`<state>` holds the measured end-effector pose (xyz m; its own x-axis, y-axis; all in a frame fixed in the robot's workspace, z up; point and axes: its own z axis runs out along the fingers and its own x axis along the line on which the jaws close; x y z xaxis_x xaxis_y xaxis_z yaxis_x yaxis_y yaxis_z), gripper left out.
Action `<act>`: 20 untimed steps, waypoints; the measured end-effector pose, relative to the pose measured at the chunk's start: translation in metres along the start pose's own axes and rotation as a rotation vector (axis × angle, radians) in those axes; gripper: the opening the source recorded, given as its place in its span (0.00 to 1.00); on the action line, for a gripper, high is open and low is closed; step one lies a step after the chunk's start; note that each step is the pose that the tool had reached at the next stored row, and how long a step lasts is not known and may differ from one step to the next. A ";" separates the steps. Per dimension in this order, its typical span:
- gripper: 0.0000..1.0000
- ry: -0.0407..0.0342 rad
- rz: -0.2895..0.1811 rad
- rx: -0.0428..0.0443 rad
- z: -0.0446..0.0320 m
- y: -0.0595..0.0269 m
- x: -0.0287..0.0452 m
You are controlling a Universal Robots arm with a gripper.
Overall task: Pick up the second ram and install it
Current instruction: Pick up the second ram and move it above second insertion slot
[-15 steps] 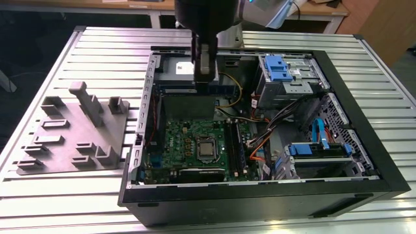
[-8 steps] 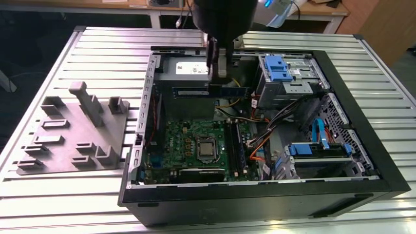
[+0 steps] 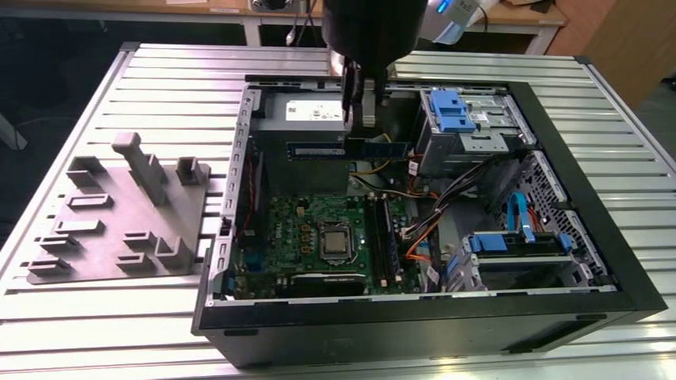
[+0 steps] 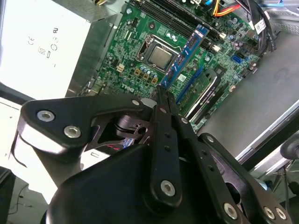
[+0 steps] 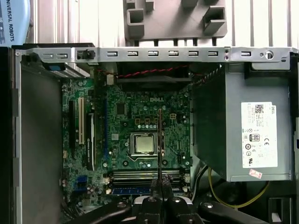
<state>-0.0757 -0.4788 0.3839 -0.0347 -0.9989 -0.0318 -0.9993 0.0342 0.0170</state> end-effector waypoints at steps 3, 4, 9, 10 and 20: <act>0.11 -0.0005 0.030 0.0010 0.0011 -0.0001 0.0001; 0.11 -0.0008 0.042 0.0014 0.0018 -0.0001 0.0001; 0.11 -0.0019 0.113 0.0036 0.0057 -0.0001 0.0003; 0.11 -0.0022 0.129 0.0041 0.0065 -0.0001 0.0003; 0.11 -0.0049 0.285 0.0091 0.0134 -0.0002 0.0005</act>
<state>-0.0757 -0.4789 0.3705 -0.3141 -0.9488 -0.0318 -0.9494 0.3137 0.0170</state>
